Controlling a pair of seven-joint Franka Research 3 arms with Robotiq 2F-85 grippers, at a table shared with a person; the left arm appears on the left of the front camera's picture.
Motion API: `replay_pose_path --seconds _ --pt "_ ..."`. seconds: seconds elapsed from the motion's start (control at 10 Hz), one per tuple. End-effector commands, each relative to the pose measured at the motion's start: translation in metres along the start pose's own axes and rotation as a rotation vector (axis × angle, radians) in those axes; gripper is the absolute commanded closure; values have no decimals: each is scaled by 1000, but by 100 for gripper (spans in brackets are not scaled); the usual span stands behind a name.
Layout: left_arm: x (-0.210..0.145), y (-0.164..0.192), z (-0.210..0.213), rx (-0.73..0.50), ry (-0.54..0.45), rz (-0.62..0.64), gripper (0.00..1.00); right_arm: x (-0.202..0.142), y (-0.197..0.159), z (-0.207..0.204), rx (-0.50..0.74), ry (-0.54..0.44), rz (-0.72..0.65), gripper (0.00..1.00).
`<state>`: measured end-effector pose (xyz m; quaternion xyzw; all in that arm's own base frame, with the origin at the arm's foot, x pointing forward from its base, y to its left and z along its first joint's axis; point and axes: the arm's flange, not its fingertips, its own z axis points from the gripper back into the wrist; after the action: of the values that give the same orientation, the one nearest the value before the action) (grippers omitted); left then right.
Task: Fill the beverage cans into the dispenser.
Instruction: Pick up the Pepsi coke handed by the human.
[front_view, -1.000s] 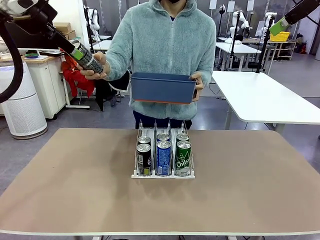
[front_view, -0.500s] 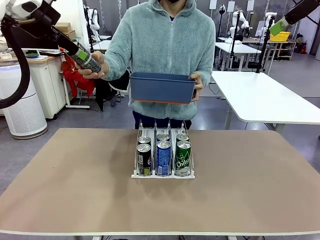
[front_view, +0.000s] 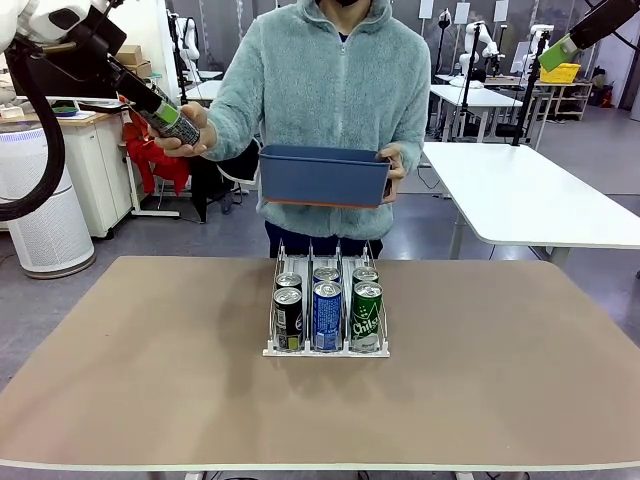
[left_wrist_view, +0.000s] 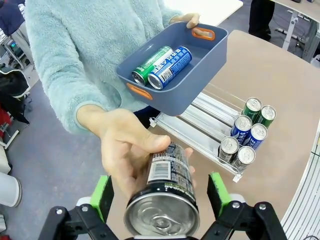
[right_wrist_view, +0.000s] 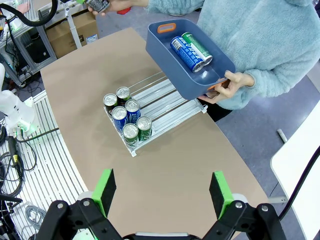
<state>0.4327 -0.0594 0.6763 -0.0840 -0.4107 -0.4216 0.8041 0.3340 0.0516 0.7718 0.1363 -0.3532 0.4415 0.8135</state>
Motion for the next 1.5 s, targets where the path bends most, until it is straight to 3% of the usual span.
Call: replay_pose_path --seconds 0.0,0.1,0.3,0.5,0.6,0.8,1.4 --pt "-1 0 0 0 1 1 21 0 -1 -1 -7 -5 -1 0" --pt "-3 1 1 -15 38 0 56 0 -1 -1 -7 -5 -1 0" --pt "-4 1 2 -9 59 9 100 0 -1 -1 -7 -5 -1 0" --pt "-4 1 6 -3 64 9 100 0 -1 -1 -7 -5 -1 0" --pt "-3 0 5 0 52 11 94 0 -1 -1 -7 -5 -1 0" --pt "-2 1 7 -3 29 1 100 0 -1 -1 -7 -5 -1 0" --pt "-1 1 4 -4 31 -6 100 0 -1 -1 -7 -5 -1 0"
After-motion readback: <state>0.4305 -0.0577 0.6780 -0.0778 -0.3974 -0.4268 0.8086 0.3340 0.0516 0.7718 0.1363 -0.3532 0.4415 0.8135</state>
